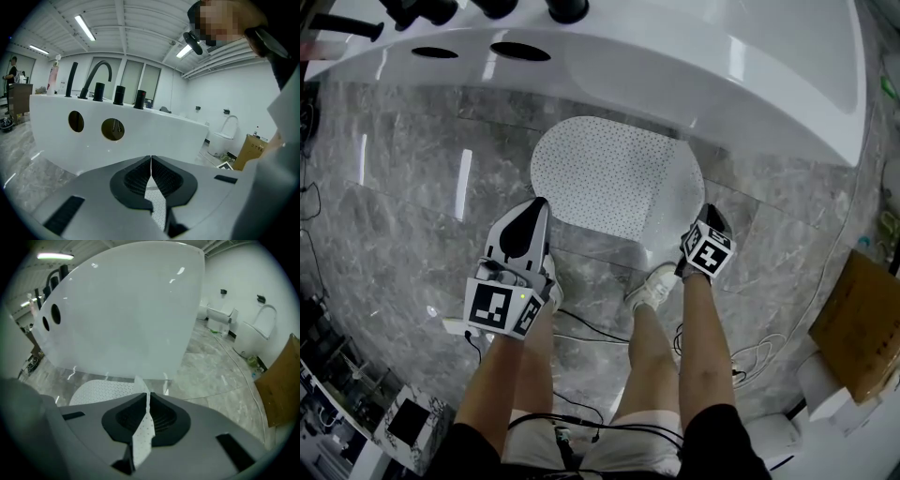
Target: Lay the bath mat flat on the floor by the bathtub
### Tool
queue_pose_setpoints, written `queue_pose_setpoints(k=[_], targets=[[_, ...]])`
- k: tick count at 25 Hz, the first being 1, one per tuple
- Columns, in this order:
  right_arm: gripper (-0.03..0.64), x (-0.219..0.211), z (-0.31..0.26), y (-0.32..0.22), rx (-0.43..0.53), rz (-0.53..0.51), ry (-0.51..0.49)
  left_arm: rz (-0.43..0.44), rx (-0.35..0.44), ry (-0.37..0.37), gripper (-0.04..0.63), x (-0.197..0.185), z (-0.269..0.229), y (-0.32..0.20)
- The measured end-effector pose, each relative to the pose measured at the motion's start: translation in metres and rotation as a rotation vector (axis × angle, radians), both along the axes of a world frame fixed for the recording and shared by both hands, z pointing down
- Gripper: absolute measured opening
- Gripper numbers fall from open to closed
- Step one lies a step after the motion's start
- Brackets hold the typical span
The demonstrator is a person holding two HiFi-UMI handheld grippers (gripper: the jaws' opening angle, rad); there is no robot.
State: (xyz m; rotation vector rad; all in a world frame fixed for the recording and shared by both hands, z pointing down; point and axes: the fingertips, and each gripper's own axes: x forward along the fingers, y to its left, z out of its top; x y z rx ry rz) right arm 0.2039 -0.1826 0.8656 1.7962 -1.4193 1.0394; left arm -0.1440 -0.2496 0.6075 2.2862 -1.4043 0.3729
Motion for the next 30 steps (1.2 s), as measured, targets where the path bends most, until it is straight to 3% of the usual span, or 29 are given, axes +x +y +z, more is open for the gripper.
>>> queue_pose_setpoints(k=[5, 9, 11, 13, 16, 22, 26, 30], targets=[[0.04, 0.028, 0.005, 0.023, -0.075, 0.076, 0.068, -0.01, -0.01, 0.011, 0.021, -0.002, 0.003, 0.003], [0.04, 0.036, 0.007, 0.041, -0.092, 0.151, 0.067, -0.014, -0.014, 0.021, 0.021, -0.004, 0.005, 0.005], [0.04, 0.019, 0.014, 0.04, -0.072, 0.106, 0.03, -0.016, -0.012, 0.021, 0.021, -0.007, 0.007, 0.006], [0.041, -0.014, 0.03, 0.038, -0.069, -0.025, -0.021, -0.017, -0.007, 0.018, 0.021, -0.012, 0.012, 0.008], [0.043, -0.072, 0.075, 0.046, -0.137, -0.196, -0.119, -0.005, 0.007, 0.015, 0.021, -0.019, 0.029, 0.008], [0.143, -0.172, 0.175, 0.076, -0.242, -0.305, -0.37, 0.017, 0.068, 0.017, 0.021, -0.04, 0.076, -0.012], [0.201, -0.193, 0.229, 0.097, -0.304, -0.372, -0.357, 0.042, 0.094, -0.004, 0.021, -0.055, 0.1, -0.016], [0.223, -0.158, 0.256, 0.103, -0.331, -0.305, -0.249, 0.045, 0.115, -0.019, 0.021, -0.068, 0.108, -0.022]])
